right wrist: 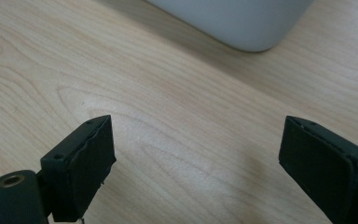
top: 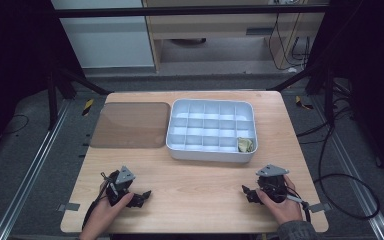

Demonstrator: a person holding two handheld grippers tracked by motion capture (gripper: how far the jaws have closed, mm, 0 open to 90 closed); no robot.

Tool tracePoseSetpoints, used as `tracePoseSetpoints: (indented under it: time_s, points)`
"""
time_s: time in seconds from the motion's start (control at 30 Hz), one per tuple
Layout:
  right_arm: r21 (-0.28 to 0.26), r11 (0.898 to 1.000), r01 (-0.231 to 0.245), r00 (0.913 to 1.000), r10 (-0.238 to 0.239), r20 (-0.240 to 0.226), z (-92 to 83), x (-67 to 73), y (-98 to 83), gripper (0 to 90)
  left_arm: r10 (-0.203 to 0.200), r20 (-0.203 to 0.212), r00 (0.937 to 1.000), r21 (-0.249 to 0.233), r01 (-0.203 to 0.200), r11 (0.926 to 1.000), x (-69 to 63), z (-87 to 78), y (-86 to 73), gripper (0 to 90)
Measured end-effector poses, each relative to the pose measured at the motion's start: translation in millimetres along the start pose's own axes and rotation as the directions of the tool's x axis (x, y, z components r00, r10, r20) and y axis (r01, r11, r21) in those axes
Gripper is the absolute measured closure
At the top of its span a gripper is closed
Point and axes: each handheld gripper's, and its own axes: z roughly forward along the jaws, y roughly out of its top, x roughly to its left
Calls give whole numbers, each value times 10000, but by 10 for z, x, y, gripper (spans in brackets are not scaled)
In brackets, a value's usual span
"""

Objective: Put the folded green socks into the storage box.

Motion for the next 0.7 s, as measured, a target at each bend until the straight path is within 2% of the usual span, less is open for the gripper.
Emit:
tracePoseSetpoints:
  time_s: [0.2, 0.43, 0.7]
  points:
    - [145, 9999, 7, 9999, -5, -151, 60, 75, -63, 105, -33, 0, 10000, -4, 33, 10000, -4, 0, -1, 0]
    - [-89, 9999, 52, 9992, -55, -385, 84, 130, -85, 97, -36, 13, 10000, -2, 36, 10000, -4, 0, -1, 0]
    - [-136, 9998, -146, 9988, 140, -463, 97, 119, -97, 85, -36, 0, 10000, -6, 36, 10000, -4, 0, -1, 0]
